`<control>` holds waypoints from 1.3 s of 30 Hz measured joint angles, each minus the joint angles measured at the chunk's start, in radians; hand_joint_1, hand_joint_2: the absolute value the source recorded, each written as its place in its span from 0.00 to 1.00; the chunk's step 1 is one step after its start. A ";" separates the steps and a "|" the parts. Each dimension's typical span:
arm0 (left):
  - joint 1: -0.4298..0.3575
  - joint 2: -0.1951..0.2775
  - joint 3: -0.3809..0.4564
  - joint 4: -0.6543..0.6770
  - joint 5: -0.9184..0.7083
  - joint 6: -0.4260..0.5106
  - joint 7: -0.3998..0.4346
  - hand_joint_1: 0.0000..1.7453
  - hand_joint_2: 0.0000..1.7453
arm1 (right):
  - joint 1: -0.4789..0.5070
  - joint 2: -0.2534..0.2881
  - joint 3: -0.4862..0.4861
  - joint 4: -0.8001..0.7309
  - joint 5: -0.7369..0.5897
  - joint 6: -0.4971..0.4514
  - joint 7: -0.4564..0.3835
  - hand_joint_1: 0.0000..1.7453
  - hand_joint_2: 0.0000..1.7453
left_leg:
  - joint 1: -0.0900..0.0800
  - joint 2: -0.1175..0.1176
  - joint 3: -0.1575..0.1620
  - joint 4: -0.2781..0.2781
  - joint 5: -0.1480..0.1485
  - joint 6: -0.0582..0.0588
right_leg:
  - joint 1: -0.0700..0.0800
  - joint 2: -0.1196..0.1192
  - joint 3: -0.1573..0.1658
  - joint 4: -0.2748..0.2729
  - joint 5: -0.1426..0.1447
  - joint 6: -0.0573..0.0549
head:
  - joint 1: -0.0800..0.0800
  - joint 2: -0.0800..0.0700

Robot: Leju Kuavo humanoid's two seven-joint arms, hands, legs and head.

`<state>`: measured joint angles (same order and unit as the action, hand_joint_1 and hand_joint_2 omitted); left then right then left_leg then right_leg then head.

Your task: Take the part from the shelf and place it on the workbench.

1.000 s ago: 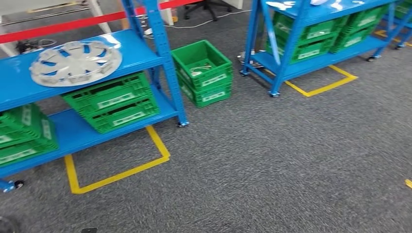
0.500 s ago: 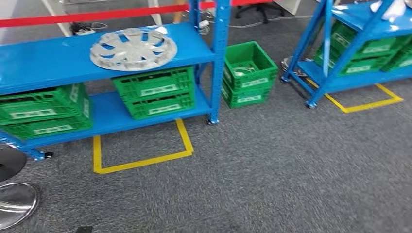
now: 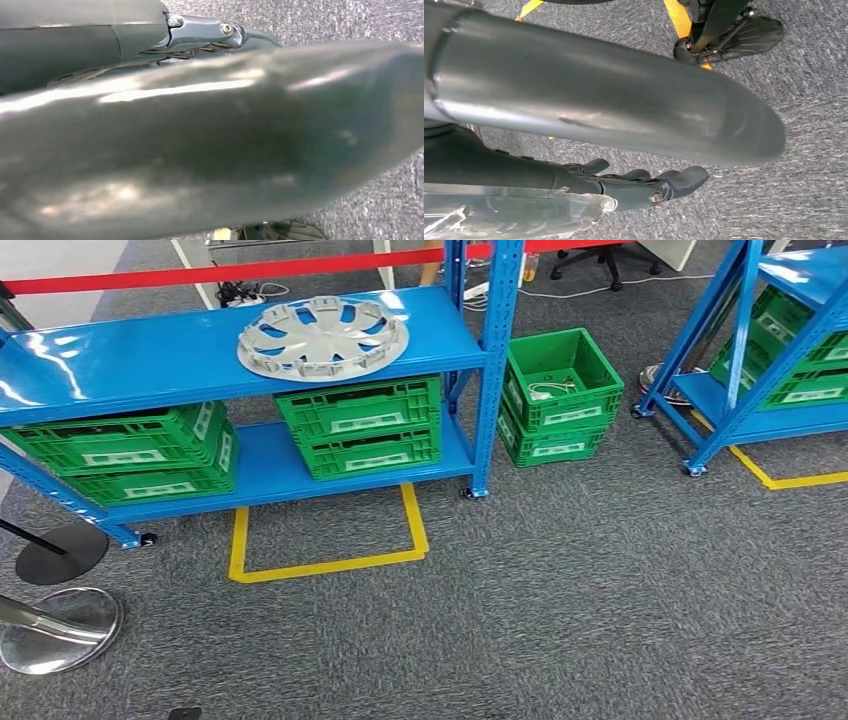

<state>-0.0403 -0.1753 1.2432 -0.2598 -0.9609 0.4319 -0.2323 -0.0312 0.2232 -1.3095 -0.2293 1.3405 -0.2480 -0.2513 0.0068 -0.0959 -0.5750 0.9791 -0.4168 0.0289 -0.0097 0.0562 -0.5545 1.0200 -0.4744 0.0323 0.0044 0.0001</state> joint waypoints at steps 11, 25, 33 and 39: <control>-0.001 -0.001 0.000 0.000 0.000 0.000 0.001 0.00 0.00 | 0.000 0.000 0.000 0.000 -0.005 0.007 0.003 0.00 0.00 | 0.009 0.000 0.002 -0.012 0.003 -0.063 | 0.006 0.000 -0.002 0.001 0.001 -0.010 | 0.001 0.000; -0.001 -0.001 0.002 0.000 0.007 -0.002 0.031 0.00 0.00 | -0.001 0.000 -0.010 0.000 -0.001 0.026 -0.003 0.00 0.00 | 0.003 0.000 0.001 -0.011 0.004 -0.061 | 0.000 0.000 -0.001 -0.002 0.003 -0.006 | 0.001 0.000; 0.001 -0.002 0.002 0.000 -0.003 -0.005 0.030 0.00 0.00 | -0.003 -0.001 -0.001 0.000 0.025 0.010 0.001 0.00 0.00 | 0.019 0.004 0.045 -0.091 0.040 -0.026 | -0.009 -0.040 -0.068 0.149 -0.098 0.028 | 0.010 0.000; 0.005 -0.001 0.002 0.000 -0.006 -0.006 0.030 0.00 0.00 | -0.003 -0.002 0.001 0.003 0.024 0.010 0.005 0.00 0.00 | 0.061 -0.038 0.019 -0.045 0.022 -0.089 | -0.046 0.003 0.016 0.031 -0.037 0.084 | 0.014 0.000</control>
<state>-0.0350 -0.1758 1.2451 -0.2597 -0.9673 0.4263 -0.2026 -0.0341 0.2215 -1.3089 -0.2260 1.3642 -0.2375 -0.2467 0.0682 -0.1343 -0.5563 0.9343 -0.3952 -0.0601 -0.0552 0.0592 -0.5386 1.0508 -0.5116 0.1164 0.0179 0.0000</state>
